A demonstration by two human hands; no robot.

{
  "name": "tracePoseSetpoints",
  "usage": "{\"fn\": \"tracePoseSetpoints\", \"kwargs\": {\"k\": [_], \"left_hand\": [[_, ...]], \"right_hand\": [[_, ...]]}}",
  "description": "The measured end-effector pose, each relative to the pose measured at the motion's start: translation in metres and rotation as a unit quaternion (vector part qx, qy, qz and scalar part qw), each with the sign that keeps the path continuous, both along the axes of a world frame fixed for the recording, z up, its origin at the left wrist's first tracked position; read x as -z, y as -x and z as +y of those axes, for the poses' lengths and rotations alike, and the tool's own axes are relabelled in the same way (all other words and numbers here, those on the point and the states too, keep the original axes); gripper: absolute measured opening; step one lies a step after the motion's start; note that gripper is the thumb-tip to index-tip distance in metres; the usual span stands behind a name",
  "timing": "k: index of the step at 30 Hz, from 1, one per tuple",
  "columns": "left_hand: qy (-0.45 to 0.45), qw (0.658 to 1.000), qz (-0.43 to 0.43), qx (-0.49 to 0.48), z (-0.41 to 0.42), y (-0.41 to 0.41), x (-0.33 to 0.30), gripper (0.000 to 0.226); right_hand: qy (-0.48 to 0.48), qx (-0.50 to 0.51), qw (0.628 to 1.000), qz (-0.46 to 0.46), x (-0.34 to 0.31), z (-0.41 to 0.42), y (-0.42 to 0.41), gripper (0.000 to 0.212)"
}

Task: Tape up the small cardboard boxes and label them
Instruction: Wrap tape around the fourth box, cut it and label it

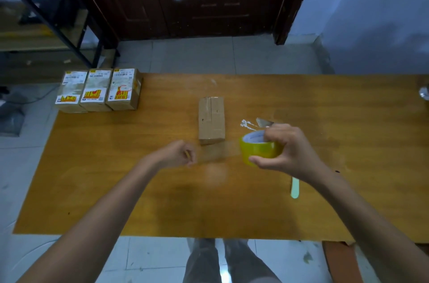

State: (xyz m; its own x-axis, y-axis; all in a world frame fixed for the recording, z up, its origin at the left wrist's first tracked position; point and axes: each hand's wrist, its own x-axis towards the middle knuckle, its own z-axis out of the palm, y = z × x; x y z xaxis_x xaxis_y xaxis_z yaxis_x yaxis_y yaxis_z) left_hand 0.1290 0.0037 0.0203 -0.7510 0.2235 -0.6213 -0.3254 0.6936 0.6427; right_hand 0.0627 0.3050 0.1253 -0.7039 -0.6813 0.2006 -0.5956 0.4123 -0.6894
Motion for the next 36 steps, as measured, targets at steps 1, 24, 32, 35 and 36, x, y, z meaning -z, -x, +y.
{"fn": "tracePoseSetpoints", "kwargs": {"k": [1,24,32,35,36], "left_hand": [[-0.027,0.999,-0.017,-0.029,-0.003,-0.003,-0.006,0.012],[-0.052,0.955,0.004,-0.291,0.008,0.034,-0.028,0.026],[0.014,0.966,-0.010,-0.259,-0.030,0.100,0.009,0.025],[0.011,0.966,-0.030,-0.258,-0.040,0.103,0.025,0.030],[0.008,0.966,-0.035,-0.258,-0.043,0.103,0.029,0.031]], "right_hand": [[-0.007,0.010,1.000,-0.010,-0.002,0.008,0.005,0.042],[-0.035,0.224,0.967,-0.118,0.053,0.011,0.068,0.046],[-0.071,0.263,0.958,-0.093,0.087,-0.036,0.108,0.064],[-0.093,0.262,0.954,-0.115,0.099,-0.044,0.117,0.038],[-0.105,0.252,0.954,-0.122,0.102,-0.046,0.119,0.041]]}}
